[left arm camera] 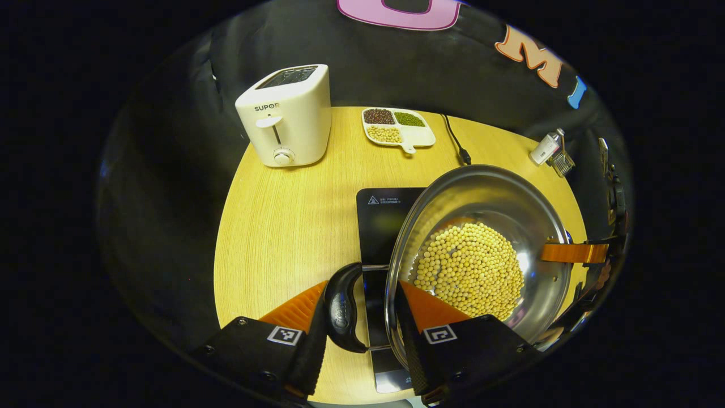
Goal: First push the handle of the pot to place it horizontally, then grasp the pot with both hands and set it on the induction cooktop.
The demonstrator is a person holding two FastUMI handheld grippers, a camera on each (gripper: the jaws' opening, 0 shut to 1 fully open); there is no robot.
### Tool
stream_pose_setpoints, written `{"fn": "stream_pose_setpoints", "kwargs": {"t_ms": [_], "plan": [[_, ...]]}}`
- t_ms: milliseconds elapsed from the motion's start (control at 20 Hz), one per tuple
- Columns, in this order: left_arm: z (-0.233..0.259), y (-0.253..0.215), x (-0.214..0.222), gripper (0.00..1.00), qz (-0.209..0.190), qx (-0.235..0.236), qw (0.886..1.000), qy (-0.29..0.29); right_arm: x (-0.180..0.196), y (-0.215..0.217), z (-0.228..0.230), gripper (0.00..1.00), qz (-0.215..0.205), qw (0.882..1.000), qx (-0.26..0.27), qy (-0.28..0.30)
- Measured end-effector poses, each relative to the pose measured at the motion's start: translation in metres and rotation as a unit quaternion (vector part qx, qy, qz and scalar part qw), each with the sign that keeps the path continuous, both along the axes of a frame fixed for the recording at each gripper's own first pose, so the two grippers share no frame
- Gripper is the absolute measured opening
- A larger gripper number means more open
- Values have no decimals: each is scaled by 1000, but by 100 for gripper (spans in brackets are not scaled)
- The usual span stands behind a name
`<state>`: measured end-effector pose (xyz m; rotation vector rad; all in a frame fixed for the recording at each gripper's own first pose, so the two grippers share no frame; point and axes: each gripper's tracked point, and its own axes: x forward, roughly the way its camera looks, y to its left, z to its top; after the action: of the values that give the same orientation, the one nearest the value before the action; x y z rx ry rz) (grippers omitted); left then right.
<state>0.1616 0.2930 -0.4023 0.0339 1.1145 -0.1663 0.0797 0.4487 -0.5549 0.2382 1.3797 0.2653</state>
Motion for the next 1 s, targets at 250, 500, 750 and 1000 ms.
{"fn": "stream_pose_setpoints", "kwargs": {"t_ms": [250,500,750,1000], "plan": [[0,0,-1,64,3,-2,1000,0,0,-1,1,54,2,1000,3,3],[0,0,-1,65,0,-1,1000,0,0,-1,2,48,4,1000,3,2],[0,0,-2,65,11,-1,1000,-3,0,-3,3,52,5,1000,1,-1],[3,13,-3,100,40,29,998,-27,-4,-5,13,87,18,999,11,-29]]}}
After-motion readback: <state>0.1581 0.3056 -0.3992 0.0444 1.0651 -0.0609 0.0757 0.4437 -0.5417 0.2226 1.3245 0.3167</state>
